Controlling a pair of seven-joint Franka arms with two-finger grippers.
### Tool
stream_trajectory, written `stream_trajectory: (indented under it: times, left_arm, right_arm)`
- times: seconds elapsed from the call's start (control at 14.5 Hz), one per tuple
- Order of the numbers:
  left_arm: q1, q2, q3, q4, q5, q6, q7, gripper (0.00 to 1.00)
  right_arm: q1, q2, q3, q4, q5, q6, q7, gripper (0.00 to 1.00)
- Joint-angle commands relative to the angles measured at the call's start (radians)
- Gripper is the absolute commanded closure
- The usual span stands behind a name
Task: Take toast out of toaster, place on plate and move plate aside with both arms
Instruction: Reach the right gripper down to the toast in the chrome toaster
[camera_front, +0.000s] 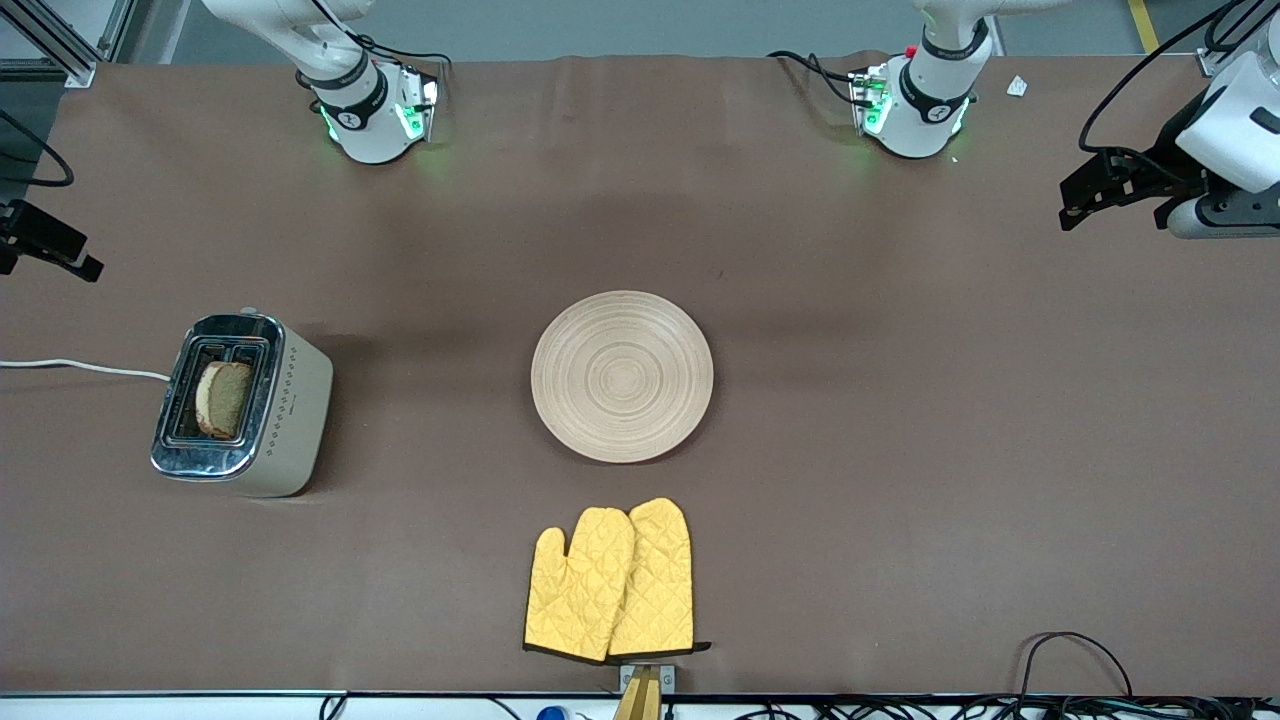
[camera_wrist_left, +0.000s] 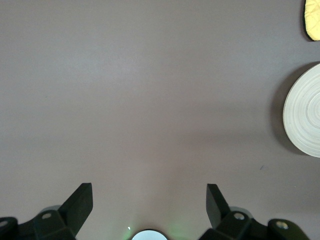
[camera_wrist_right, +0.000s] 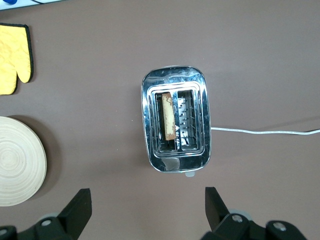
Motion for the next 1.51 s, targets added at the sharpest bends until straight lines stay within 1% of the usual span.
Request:
stream_trajectory:
  times: [0.0,0.41,0.55,0.69,0.89,1.03,1.24,1.31,1.38,1.44]
  left_arm:
    - [0.003,0.014,-0.001,0.028,-0.006,-0.02,0.008,0.0]
    - [0.003,0.026,0.001,0.03,-0.011,-0.02,0.009,0.0]
    - [0.001,0.026,-0.001,0.03,-0.011,-0.02,0.008,0.0]
    - [0.003,0.026,0.001,0.03,-0.011,-0.02,0.009,0.0]
    - [0.003,0.024,0.001,0.03,-0.009,-0.031,0.008,0.0]
    - [0.004,0.024,0.002,0.04,-0.006,-0.04,0.009,0.0]
    - [0.011,0.034,0.001,0.063,-0.008,-0.057,0.008,0.0]
    - [0.011,0.038,0.001,0.066,-0.011,-0.06,0.008,0.0]
    - [0.011,0.038,0.001,0.074,-0.011,-0.065,0.009,0.0]
    - [0.011,0.038,0.001,0.077,-0.011,-0.075,0.009,0.0]
  right_arm:
    - [-0.014,-0.002,0.01,-0.005,0.0,0.003,0.0,0.0]
    - [-0.017,0.003,0.01,-0.011,-0.001,0.005,-0.003,0.0]
    - [-0.023,0.036,0.008,-0.012,-0.001,0.006,-0.002,0.0]
    - [-0.028,0.102,0.008,-0.014,0.015,0.023,0.0,0.0]
    - [-0.032,0.196,0.008,-0.046,0.015,0.107,-0.006,0.0]
    - [-0.039,0.285,0.008,-0.066,0.017,0.163,-0.02,0.0]
    - [-0.06,0.394,0.009,-0.077,0.017,0.247,-0.023,0.0]
    - [-0.065,0.411,0.011,-0.077,0.019,0.252,-0.023,0.03]
    - [-0.065,0.424,0.011,-0.077,0.038,0.252,-0.023,0.11]
    - [-0.068,0.431,0.01,-0.08,0.081,0.249,-0.028,0.23]
